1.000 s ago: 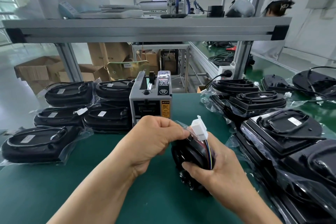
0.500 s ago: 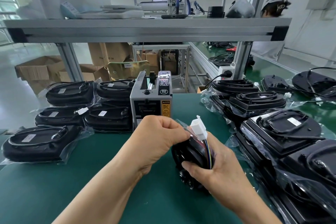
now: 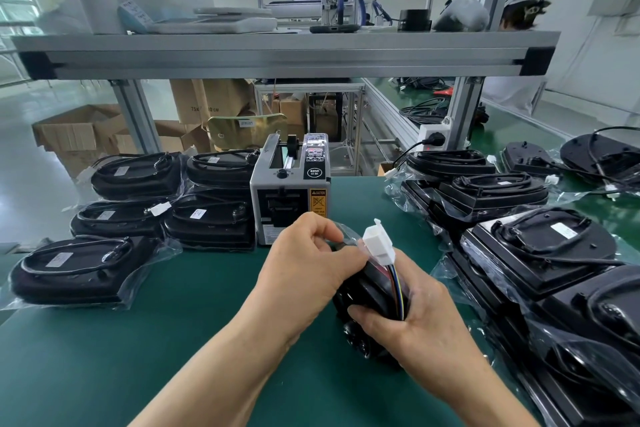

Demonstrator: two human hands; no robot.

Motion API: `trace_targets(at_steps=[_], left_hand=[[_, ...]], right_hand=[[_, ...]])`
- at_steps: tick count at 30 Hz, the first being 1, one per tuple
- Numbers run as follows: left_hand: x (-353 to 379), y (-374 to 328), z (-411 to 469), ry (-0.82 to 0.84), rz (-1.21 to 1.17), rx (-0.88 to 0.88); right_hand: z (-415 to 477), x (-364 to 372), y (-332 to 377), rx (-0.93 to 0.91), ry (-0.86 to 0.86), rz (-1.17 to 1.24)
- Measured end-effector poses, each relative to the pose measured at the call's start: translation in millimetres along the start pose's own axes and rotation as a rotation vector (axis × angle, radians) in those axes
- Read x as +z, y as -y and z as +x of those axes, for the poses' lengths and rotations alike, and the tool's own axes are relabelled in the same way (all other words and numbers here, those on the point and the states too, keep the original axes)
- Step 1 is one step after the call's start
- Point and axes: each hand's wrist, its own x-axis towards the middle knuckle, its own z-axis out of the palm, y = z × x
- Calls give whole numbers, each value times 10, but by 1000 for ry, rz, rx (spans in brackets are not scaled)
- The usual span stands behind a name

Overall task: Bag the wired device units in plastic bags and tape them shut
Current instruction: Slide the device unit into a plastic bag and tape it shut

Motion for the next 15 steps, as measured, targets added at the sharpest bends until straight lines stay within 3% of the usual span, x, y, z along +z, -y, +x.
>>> trace_targets(at_steps=[6, 11, 15], left_hand=[[13, -9, -59, 34, 30, 28], [-128, -5, 20, 192, -282, -164], [-93, 17, 45, 152, -334, -167]], right_hand=[[7, 14, 22, -27, -4, 3], [9, 16, 12, -29, -20, 10], [8, 14, 8, -38, -10, 23]])
